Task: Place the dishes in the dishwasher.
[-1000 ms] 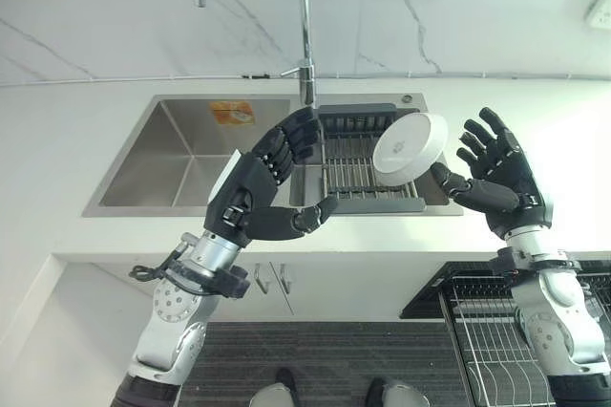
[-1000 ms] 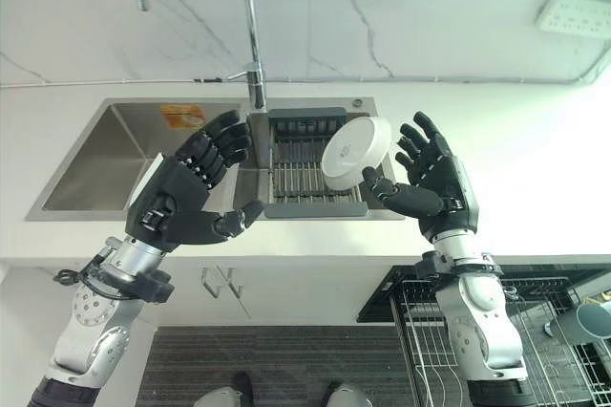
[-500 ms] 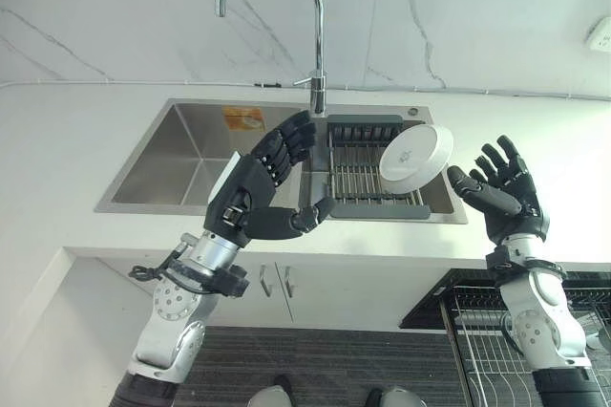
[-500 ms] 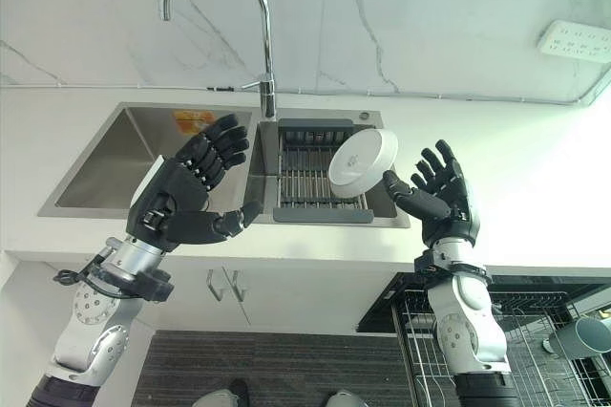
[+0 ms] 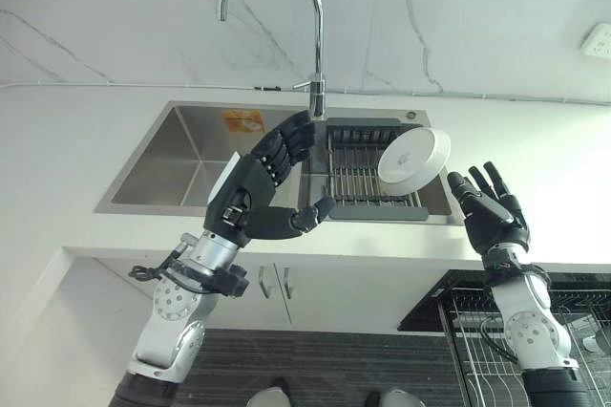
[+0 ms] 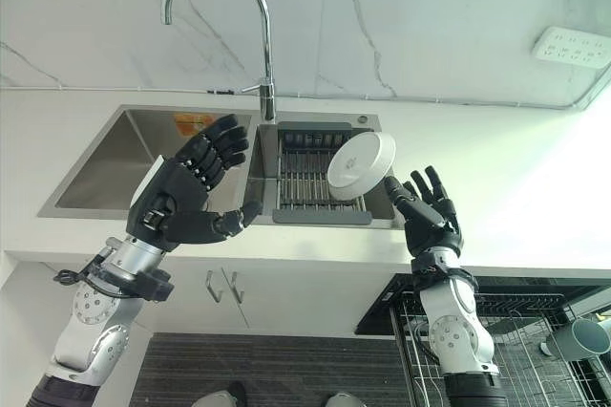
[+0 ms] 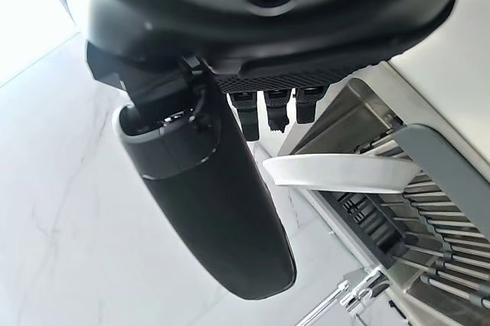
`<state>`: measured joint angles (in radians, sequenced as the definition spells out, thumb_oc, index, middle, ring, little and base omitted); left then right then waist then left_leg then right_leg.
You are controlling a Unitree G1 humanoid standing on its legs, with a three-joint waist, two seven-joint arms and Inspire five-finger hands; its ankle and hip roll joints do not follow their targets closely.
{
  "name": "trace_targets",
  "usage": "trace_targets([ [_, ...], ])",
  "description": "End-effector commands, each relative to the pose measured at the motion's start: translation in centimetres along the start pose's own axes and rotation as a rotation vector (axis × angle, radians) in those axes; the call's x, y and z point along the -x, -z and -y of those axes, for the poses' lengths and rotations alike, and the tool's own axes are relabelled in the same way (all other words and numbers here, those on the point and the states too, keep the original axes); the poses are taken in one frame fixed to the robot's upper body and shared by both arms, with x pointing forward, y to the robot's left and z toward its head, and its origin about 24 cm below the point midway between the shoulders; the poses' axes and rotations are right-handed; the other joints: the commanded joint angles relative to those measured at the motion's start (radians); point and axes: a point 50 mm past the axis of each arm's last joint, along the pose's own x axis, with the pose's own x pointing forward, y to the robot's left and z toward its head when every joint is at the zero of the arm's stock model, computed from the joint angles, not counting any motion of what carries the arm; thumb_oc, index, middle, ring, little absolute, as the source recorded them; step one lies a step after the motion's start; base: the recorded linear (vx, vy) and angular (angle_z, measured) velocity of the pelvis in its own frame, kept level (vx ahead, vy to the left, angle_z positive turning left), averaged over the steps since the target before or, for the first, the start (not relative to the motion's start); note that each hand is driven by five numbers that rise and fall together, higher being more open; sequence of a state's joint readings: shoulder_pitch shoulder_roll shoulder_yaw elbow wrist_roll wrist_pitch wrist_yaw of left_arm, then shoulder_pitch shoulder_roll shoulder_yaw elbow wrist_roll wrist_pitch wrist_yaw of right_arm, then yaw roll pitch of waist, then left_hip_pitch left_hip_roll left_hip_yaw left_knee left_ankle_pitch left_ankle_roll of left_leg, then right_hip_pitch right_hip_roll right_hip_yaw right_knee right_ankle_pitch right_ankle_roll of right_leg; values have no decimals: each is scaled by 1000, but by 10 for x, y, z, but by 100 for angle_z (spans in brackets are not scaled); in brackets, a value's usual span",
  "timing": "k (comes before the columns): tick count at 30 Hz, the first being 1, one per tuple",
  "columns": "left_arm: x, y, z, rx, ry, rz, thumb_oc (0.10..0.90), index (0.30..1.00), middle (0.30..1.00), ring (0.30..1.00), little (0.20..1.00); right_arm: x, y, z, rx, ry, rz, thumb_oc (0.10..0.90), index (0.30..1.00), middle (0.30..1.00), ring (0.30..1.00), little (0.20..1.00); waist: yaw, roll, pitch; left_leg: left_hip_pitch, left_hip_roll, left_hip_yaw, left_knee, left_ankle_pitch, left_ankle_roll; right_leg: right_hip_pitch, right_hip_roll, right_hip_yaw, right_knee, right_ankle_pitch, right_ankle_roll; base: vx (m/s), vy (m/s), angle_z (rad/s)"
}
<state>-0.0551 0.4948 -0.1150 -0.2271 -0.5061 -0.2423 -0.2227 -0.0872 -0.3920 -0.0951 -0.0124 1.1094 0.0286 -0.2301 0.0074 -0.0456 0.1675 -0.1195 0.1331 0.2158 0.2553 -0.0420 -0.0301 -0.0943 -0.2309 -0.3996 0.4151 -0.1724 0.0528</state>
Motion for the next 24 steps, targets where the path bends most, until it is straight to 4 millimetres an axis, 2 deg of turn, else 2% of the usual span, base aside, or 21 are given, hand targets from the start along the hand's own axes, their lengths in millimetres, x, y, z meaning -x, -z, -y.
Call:
trace_targets([
  [1, -16, -37, -2, -43, 31, 215, 800, 900, 900, 900, 900, -15, -50, -35, -91, -177, 207, 800, 900, 900, 900, 900, 10, -15, -37, 124, 19, -25, 45, -251, -12, 16, 7, 64, -115, 47, 102, 0, 0, 0],
  [18, -19, -34, -1, -48, 58, 181, 800, 900, 900, 900, 900, -27, -50, -20, -150, -94, 142, 800, 900, 900, 900, 900, 25, -21, -34, 132, 15, -31, 45, -253, -12, 32, 11, 62, -115, 48, 105, 0, 0, 0],
  [24, -21, -36, -2, -53, 58, 177, 800, 900, 900, 900, 900, -34, -58, -17, -123, -31, 126, 800, 900, 900, 900, 900, 28, -23, -32, 133, 16, -31, 45, -253, -13, 35, 12, 64, -115, 47, 105, 0, 0, 0],
])
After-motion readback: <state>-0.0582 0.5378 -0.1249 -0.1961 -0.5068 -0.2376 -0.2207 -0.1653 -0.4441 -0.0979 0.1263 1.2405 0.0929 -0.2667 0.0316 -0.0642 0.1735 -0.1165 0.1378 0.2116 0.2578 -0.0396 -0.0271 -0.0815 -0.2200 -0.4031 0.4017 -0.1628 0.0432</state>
